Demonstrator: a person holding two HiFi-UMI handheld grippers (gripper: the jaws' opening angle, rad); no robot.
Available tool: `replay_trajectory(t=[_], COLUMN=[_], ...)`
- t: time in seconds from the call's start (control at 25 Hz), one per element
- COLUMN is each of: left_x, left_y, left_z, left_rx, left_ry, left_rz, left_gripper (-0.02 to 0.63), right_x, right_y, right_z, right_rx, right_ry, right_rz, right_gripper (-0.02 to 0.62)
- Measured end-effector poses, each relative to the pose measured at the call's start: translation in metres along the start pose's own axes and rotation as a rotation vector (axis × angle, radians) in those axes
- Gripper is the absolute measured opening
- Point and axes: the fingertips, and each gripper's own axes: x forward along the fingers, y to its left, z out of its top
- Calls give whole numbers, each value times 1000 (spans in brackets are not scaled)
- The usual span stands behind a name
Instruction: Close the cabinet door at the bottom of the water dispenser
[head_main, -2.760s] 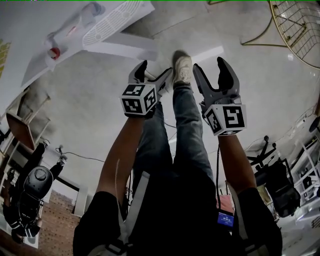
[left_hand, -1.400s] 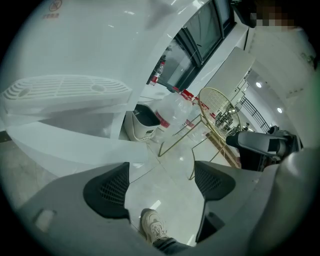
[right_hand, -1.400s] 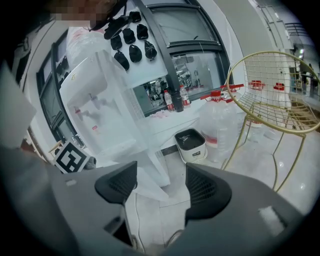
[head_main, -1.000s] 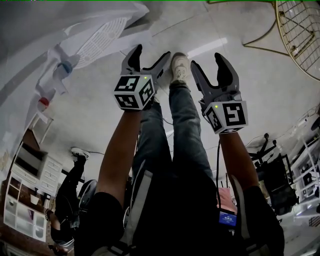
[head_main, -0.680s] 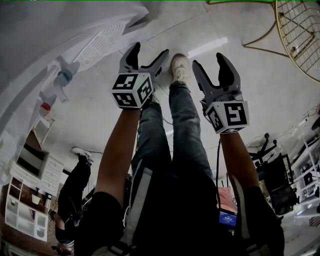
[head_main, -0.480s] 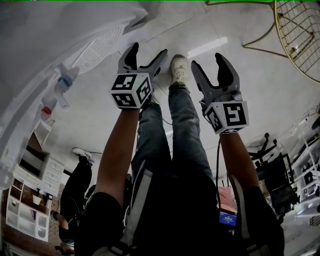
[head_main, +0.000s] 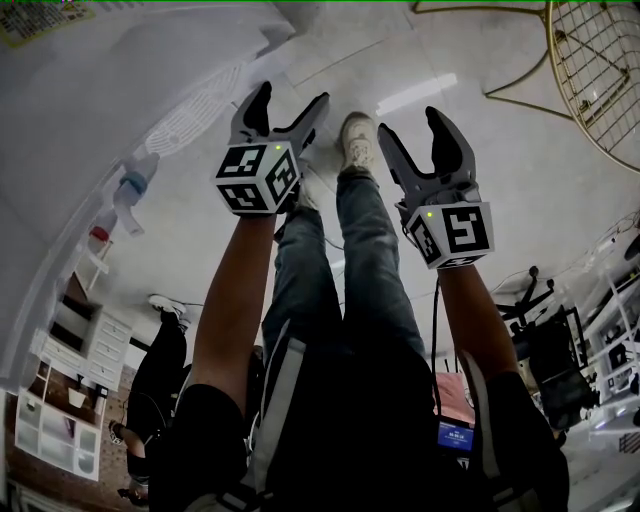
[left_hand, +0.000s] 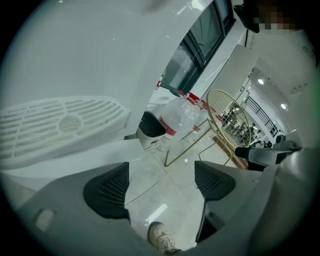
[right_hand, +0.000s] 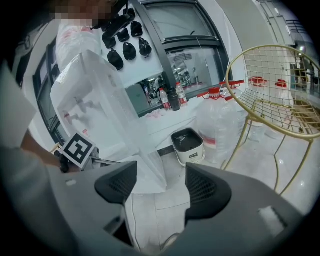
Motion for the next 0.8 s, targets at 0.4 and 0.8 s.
replay_trajectory(t=[0.4,0.8], left_x=[8,17], left_y=[7,16], left_z=[15,19], left_rx=[4,-32], left_ry=[-10,-16], left_rz=[21,39], left_gripper=[422,423], right_x=[11,16], right_y=[-4,-7], right_z=[6,5], right_rx=[-10,-1], right_ry=[4,19], right_rz=[20,14], right_gripper=[301,301])
